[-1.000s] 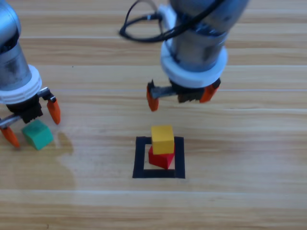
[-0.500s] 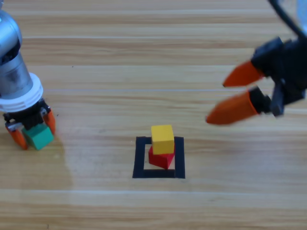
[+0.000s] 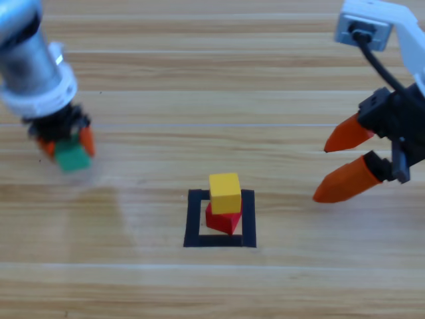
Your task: Stack the blocks in the rectangular block: red at the bottom, yellow in the middle, green on top
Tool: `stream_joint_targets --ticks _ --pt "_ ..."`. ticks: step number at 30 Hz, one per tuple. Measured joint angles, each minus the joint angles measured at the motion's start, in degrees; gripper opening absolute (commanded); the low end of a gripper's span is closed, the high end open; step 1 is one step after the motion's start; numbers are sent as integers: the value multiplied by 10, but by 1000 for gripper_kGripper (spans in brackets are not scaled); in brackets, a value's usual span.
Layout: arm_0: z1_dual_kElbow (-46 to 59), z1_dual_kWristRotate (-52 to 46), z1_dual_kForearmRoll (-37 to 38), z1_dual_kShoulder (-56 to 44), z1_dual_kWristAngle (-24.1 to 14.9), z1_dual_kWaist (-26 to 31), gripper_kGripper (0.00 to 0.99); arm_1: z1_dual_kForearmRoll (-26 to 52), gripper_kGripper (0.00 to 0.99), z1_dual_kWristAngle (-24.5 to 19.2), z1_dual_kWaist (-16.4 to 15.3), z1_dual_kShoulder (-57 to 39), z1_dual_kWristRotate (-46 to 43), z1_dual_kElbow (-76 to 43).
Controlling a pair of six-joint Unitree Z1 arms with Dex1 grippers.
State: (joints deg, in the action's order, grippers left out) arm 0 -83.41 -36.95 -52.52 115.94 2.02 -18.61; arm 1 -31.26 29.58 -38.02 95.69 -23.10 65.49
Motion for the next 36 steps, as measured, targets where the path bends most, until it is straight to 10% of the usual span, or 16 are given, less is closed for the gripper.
stream_joint_targets --ticks 4,23,36 --pt "-136 69 -98 5 -9 -58 18 -3 990 20 28 -5 -11 -13" --pt "-392 106 -266 89 4 -226 25 -4 990 21 39 -57 -15 -37" --pt "-401 -72 -273 98 -19 -264 28 -4 990 25 39 -57 -15 -38"
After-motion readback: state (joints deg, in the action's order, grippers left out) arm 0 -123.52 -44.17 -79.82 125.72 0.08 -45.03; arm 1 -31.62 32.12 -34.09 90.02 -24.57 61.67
